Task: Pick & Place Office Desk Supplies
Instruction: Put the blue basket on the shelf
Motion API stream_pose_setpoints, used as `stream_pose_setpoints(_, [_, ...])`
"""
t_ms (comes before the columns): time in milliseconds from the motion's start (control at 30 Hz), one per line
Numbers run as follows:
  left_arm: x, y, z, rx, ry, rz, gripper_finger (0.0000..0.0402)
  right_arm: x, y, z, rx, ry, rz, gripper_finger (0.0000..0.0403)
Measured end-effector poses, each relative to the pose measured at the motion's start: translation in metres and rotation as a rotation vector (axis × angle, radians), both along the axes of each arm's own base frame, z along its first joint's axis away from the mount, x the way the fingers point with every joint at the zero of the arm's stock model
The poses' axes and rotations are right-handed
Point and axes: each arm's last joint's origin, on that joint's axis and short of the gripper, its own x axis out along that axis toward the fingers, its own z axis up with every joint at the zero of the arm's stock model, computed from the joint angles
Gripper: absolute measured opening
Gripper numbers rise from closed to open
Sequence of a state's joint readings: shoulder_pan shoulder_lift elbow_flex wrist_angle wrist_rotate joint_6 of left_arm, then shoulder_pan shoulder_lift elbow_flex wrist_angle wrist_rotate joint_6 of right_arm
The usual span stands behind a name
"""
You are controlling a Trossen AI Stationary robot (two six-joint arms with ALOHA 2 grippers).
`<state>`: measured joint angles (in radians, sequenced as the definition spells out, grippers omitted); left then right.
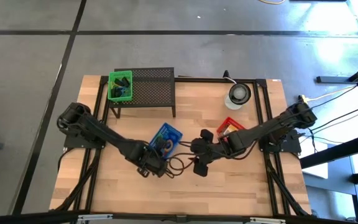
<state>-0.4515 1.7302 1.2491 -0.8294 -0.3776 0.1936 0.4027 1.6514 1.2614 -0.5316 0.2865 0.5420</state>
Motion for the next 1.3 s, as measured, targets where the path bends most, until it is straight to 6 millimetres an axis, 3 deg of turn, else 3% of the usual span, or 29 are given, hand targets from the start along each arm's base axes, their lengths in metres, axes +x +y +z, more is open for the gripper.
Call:
stream_pose_setpoints(300, [0.009, 0.003, 0.064, 0.064, -0.065, 0.106, 0.0003, -0.007, 0.005, 0.01, -0.039, -0.042, 0.03, 0.0221])
stream_pose_setpoints(467, [0.012, 0.022, 0.097, 0.083, -0.063, 0.167, 0.0003, -0.009, 0.009, 0.01, -0.05, -0.039, 0.054, 0.0221])
stream_pose_setpoints(733, [0.01, 0.083, 0.132, 0.098, 0.051, 0.332, 0.0003, -0.01, 0.01, 0.011, -0.114, -0.056, 0.041, 0.0221])
stream_pose_setpoints(1033, [0.003, 0.171, 0.137, 0.043, 0.166, 0.486, 0.0003, -0.01, 0.01, 0.011, -0.125, -0.061, 0.032, 0.0221])
stream_pose_setpoints(1300, [-0.003, 0.22, 0.137, -0.088, 0.138, 0.592, 0.0003, -0.01, 0.01, 0.011, -0.111, -0.062, 0.018, 0.0221])
